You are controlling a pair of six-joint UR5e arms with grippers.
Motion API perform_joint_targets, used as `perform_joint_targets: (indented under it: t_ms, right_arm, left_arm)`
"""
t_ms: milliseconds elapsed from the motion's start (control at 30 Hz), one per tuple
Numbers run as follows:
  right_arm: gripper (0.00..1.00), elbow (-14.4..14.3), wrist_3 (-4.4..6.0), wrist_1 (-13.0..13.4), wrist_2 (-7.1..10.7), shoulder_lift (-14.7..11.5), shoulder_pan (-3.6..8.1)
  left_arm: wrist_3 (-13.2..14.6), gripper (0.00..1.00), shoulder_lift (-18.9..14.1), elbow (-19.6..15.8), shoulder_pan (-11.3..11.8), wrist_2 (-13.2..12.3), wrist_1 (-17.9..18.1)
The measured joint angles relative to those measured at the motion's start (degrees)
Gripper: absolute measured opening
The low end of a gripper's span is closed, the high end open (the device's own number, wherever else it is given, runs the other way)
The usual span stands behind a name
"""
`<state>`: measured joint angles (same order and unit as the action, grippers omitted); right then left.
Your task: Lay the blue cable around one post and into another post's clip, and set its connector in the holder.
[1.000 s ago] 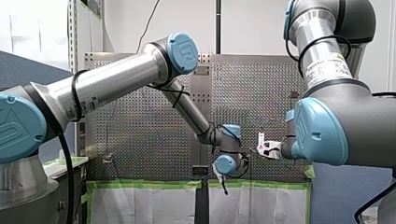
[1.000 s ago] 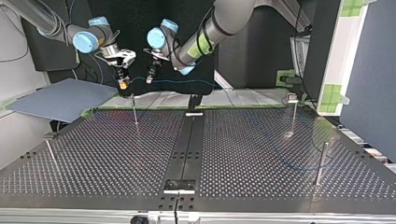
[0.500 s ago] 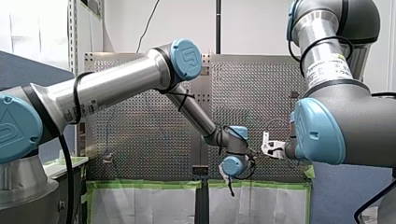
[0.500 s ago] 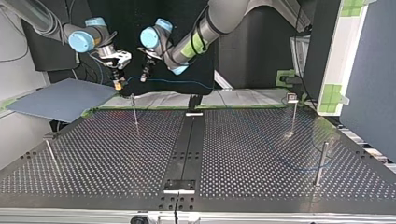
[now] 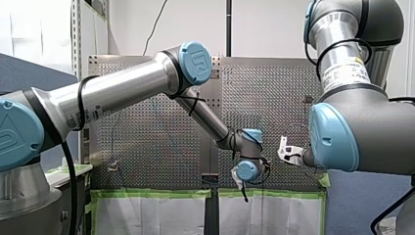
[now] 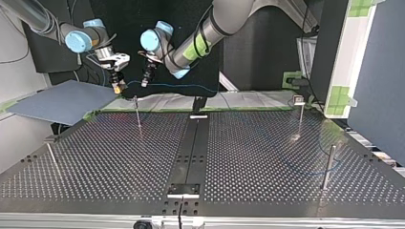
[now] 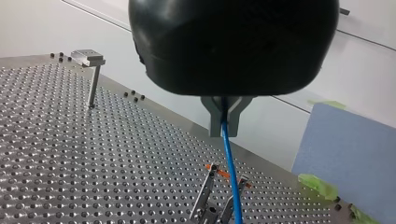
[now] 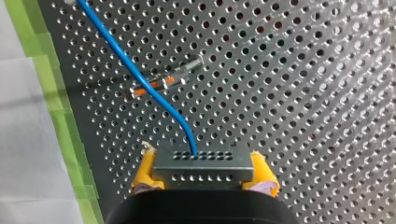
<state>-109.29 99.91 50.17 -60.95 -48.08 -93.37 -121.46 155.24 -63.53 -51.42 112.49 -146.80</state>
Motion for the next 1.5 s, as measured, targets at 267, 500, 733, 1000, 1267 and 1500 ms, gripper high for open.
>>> perform_joint_targets:
  t_ms: [267, 500, 733, 1000, 1267, 1500]
  right_arm:
    - [0.0, 0.1, 1.49, 0.4, 0.13, 0.2, 1.34]
    - [0.0, 0.5, 1.78, 0.3, 0.2, 1.0, 1.98]
    - [0.0, 1.4, 1.41, -0.4, 0.42, 2.2, 2.16]
    - [0.0, 2.8, 1.6, -1.8, 0.58, 2.4, 2.16]
    - [0.0, 4.3, 1.79, -2.9, 0.63, 2.6, 2.04]
    - [0.0, 5.4, 1.32, -4.0, 0.99, 3.5, 2.0]
  left_arm:
    - [0.0, 0.0, 0.1, 1.8, 0.0, 0.1, -1.3]
    - [0.1, 0.0, 2.4, 4.9, -0.2, 0.6, -4.2]
    - [0.0, 0.0, 3.5, 8.5, 0.0, 0.8, -6.2]
    - [-0.1, 0.0, 3.5, 8.5, 0.7, 0.5, -6.2]
    - [-0.1, 0.0, 3.6, 7.1, 1.3, 0.3, -5.2]
    - [-0.1, 0.0, 4.9, 8.5, 1.5, 0.3, -6.2]
